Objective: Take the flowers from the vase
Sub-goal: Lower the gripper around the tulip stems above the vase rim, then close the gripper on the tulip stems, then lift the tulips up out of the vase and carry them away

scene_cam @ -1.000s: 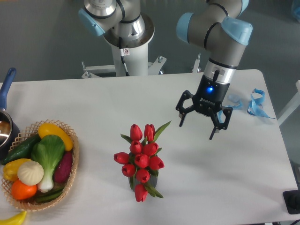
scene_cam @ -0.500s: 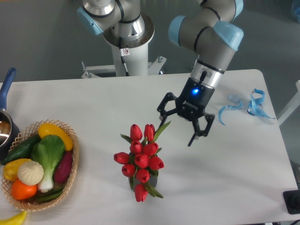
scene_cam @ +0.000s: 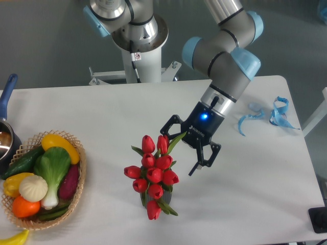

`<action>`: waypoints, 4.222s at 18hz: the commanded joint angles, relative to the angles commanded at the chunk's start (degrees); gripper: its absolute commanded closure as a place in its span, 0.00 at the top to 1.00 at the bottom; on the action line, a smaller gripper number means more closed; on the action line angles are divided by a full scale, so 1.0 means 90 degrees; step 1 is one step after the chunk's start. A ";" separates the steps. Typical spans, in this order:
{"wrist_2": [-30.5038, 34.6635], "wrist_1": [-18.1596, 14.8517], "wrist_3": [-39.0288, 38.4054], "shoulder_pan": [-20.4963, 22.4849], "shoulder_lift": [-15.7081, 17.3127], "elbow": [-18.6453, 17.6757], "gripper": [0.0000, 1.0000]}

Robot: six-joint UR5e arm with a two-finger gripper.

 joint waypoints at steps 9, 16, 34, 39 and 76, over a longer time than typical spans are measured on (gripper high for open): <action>-0.0195 0.0010 -0.0049 -0.0244 -0.0431 0.0480 1.00; -0.0215 0.0010 0.0019 -0.0342 -0.0382 0.0313 1.00; -0.0205 0.0029 -0.0010 -0.0449 -0.0001 -0.0077 0.93; -0.0205 0.0029 0.0010 -0.0518 -0.0050 -0.0038 0.57; -0.1093 0.0049 -0.4246 0.0184 0.0584 0.1661 0.00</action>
